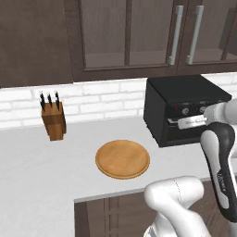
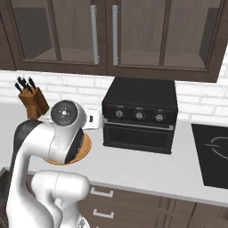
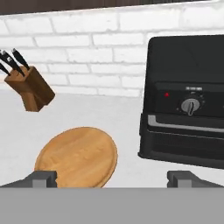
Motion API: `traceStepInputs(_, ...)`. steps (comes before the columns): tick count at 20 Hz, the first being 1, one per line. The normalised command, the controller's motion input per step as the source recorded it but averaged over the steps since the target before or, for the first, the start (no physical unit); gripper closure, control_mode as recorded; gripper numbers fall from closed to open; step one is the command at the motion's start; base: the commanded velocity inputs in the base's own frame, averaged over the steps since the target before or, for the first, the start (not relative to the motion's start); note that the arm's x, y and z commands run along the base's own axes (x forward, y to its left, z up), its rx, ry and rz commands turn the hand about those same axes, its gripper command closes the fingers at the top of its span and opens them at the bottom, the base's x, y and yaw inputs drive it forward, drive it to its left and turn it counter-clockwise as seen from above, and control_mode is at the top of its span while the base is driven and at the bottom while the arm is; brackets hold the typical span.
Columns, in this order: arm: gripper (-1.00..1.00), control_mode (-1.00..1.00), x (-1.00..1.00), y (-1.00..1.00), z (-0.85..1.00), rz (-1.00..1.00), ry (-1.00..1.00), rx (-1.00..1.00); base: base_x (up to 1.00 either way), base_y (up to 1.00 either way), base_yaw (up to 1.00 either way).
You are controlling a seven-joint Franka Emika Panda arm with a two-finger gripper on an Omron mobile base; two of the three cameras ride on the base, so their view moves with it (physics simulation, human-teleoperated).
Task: Pick up the kebab skewer and baguette bread, and place them inside the toaster oven. Close the toaster oven door and start by setting the timer.
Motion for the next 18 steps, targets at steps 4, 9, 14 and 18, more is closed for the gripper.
traceStepInputs(4, -1.0, -1.0, -0.3, -0.27, -0.08, 0.0, -0.27, 0.0, 0.0, 0.0, 0.0)
traceStepInputs(9, -1.0, -1.0, 0.0, -0.26, -0.4, 0.0, -0.37, 0.0, 0.0, 0.0, 0.0)
traceStepInputs(14, -1.0, -1.0, 0.27, -0.23, -0.64, 0.0, -0.34, 0.0, 0.0, 0.0, 0.0)
traceStepInputs(18, -1.0, -1.0, 0.17, -0.05, -0.86, 0.0, -0.42, 0.0, 0.0, 0.0, 0.0)
